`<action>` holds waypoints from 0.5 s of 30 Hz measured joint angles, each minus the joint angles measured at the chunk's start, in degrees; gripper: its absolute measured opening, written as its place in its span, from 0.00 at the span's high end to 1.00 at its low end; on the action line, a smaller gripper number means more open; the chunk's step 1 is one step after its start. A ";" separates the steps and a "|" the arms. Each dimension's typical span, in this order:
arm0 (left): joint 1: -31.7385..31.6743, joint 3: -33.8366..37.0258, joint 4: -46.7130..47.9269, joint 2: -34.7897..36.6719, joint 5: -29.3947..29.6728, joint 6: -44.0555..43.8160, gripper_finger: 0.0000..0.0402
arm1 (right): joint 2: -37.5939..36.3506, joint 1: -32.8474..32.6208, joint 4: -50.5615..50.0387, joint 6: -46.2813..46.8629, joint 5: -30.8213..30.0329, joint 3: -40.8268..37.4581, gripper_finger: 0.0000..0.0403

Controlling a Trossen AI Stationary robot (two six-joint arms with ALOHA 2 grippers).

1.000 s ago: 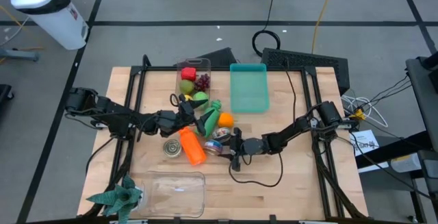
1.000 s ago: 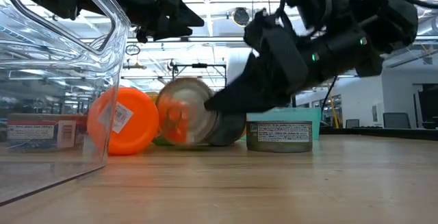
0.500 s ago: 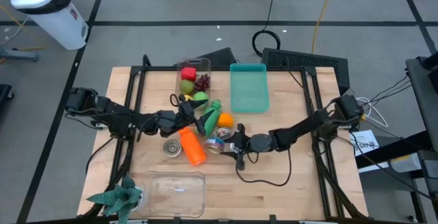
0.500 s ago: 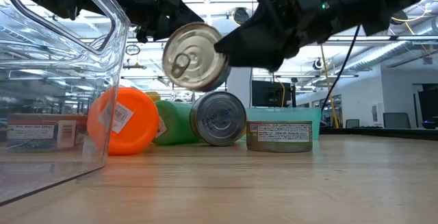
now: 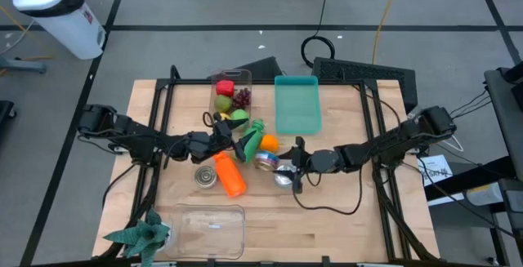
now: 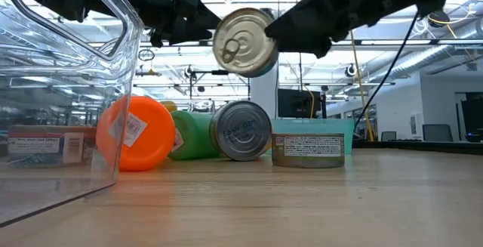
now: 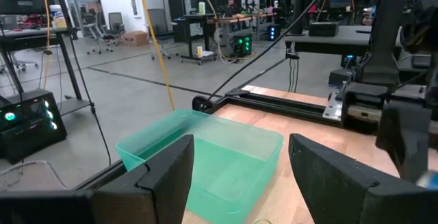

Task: Pick & Place Food Item
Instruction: Put the right blue pink tuna can into the light blue bin

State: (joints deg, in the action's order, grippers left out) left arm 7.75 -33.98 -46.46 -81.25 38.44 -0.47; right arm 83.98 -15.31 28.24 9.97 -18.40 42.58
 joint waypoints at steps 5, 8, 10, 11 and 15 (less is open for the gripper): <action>0.00 0.00 0.27 0.00 0.00 0.00 0.39 | -5.41 0.00 0.76 1.64 -2.86 -4.74 0.52; 0.00 0.02 0.48 0.00 0.00 0.00 0.39 | -8.24 -0.01 1.88 2.82 -4.44 -7.80 0.52; 0.00 0.02 0.75 0.00 0.00 0.00 0.39 | -10.05 -0.02 3.74 3.05 -4.48 -10.07 0.52; 0.00 0.02 0.83 0.00 0.00 -0.02 0.39 | -10.99 -0.02 4.68 3.14 -4.56 -11.22 0.52; 0.00 0.02 1.22 0.00 0.00 -0.90 0.39 | -14.02 0.09 9.20 4.34 -5.02 -15.70 0.52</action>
State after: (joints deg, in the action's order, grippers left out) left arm 7.75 -33.95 -45.24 -81.25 38.44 -1.37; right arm 69.96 -15.22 37.44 14.31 -23.42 26.88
